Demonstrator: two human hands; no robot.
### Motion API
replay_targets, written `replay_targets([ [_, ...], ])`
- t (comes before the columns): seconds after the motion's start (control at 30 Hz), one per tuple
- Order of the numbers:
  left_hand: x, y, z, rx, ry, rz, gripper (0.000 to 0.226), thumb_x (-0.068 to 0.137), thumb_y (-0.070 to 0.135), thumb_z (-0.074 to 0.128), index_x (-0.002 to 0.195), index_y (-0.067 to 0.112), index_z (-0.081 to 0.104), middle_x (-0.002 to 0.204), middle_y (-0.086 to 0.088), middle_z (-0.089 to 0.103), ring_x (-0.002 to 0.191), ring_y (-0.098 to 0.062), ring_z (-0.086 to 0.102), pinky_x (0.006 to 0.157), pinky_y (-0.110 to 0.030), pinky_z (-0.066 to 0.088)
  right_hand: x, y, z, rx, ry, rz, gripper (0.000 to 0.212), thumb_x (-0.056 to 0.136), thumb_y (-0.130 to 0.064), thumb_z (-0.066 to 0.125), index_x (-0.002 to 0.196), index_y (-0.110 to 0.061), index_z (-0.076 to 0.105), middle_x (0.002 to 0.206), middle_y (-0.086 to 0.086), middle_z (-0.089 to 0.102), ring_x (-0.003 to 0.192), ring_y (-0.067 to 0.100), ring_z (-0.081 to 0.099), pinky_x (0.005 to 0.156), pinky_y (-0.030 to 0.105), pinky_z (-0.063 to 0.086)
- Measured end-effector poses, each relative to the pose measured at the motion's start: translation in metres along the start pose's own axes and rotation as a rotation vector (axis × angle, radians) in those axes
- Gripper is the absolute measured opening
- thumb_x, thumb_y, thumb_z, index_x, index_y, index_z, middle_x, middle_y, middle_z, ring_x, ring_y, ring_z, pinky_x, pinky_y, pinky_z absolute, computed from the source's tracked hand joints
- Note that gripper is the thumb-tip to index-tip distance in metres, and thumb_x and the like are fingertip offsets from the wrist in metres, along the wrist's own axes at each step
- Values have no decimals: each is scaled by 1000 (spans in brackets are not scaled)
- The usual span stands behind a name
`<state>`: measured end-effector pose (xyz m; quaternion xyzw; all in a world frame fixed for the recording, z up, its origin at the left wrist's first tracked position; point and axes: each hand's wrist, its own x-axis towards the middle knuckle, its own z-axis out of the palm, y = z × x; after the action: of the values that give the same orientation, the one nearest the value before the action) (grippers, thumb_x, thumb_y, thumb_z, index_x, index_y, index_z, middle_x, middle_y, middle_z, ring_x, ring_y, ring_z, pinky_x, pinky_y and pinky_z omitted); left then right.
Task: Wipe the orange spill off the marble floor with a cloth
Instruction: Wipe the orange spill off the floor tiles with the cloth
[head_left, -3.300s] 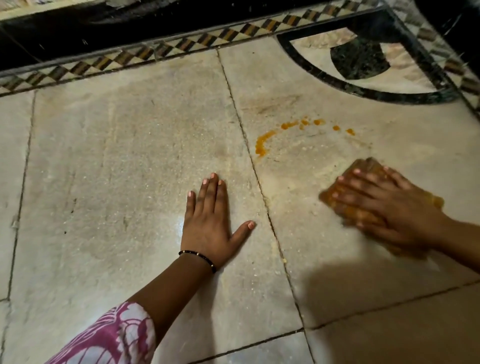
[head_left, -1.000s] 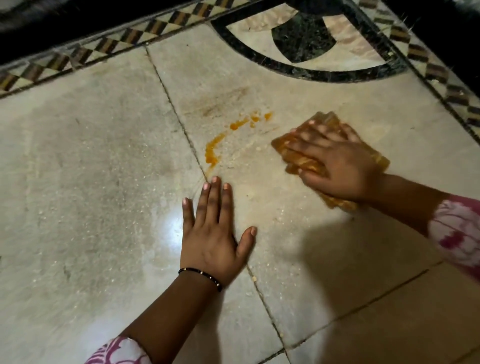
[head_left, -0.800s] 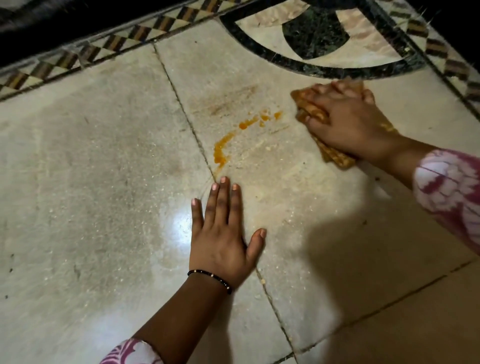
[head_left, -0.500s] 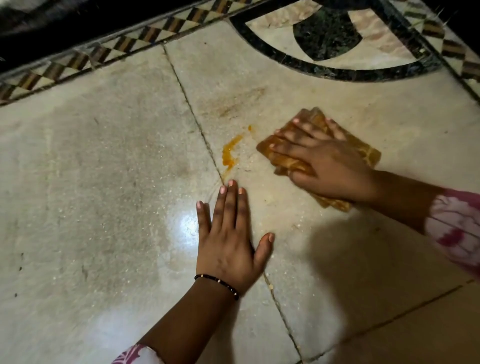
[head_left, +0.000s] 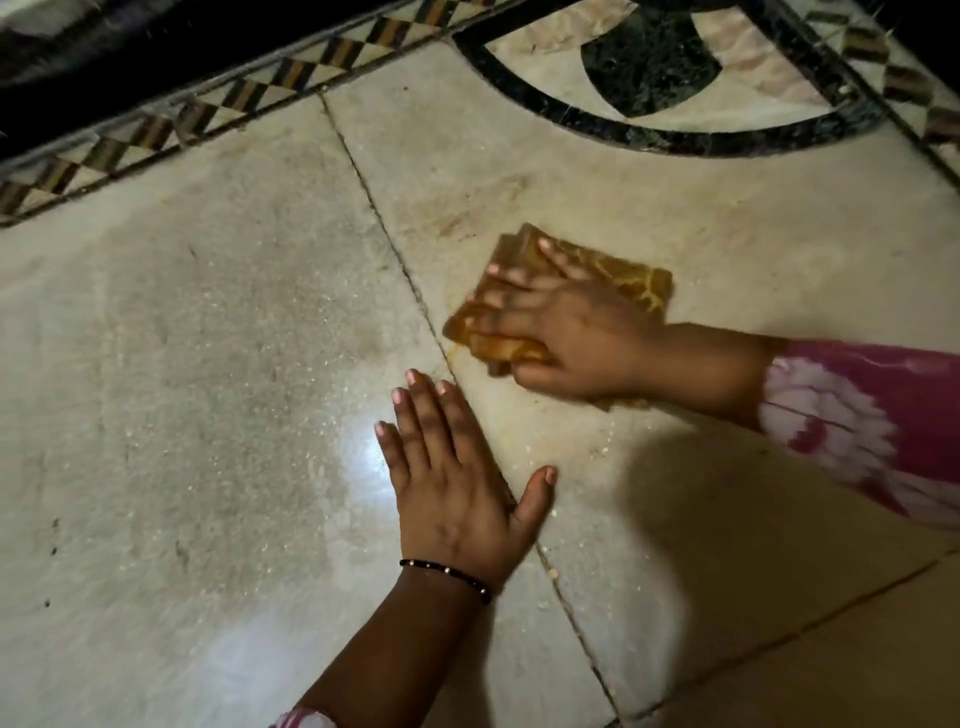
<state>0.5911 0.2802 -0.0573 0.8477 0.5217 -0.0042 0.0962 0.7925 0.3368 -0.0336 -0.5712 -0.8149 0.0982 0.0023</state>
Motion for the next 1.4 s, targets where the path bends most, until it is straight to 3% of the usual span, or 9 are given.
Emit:
replay_targets([
  [0.17,-4,1,0,-7,-9,-157,119,73,84,22,142,-12,6,150,-34,3,141,-43,-3,113,-57,1,-48,48,-6,46,55,97,68,76,-55,39,133,-22,52,142,7,48,138,27,32,115,49,9],
  [0.37,-4,1,1,-12,-1,-132,118,73,83,23,142,-12,6,151,-33,4,142,-40,-3,115,-53,4,44,51,-14,35,45,230,85,70,-68,21,141,-26,42,149,5,39,140,28,27,116,50,3],
  [0.47,-3,2,1,-12,1,-137,118,74,83,21,142,-12,7,151,-33,4,142,-40,-3,115,-54,4,58,16,-8,-13,2,85,86,69,-65,22,143,-24,37,151,6,36,140,27,26,115,45,4],
  [0.63,-3,1,1,-13,7,-131,118,74,83,20,142,-12,8,150,-33,4,142,-41,-4,115,-53,2,-18,2,4,-7,-20,-197,68,79,-51,40,142,-26,40,148,3,40,141,23,26,115,45,5],
  [0.8,-4,1,-1,-22,6,-125,118,74,83,22,142,-12,6,150,-33,2,142,-41,-5,115,-52,1,-25,48,-7,11,-3,15,71,77,-57,36,141,-26,41,147,5,41,140,24,27,114,46,9],
  [0.93,-5,1,-4,-29,-7,-141,119,74,84,23,143,-11,3,151,-33,-1,142,-39,-8,115,-52,0,35,25,-12,13,48,141,77,78,-63,22,140,-24,43,148,5,40,140,27,27,116,51,7],
  [1.07,-5,1,-5,-53,7,-154,118,72,84,27,144,-6,1,153,-28,-4,142,-35,-11,116,-50,-2,37,-37,4,-43,-14,-28,71,82,-59,18,141,-27,41,150,1,37,142,23,24,115,48,1],
  [1.2,-24,-22,-7,-32,49,-183,118,73,84,29,145,-5,1,154,-25,-2,143,-32,-12,115,-48,-4,-42,-32,12,-23,-15,-208,55,89,-49,38,140,-27,44,149,-2,39,142,21,24,116,49,7],
  [1.4,-37,-29,-3,-64,11,-196,114,74,84,25,147,0,-1,156,-19,-7,143,-29,-12,116,-46,-5,-41,37,-4,61,56,108,59,84,-50,31,138,-31,45,149,-3,37,141,20,24,114,45,5],
])
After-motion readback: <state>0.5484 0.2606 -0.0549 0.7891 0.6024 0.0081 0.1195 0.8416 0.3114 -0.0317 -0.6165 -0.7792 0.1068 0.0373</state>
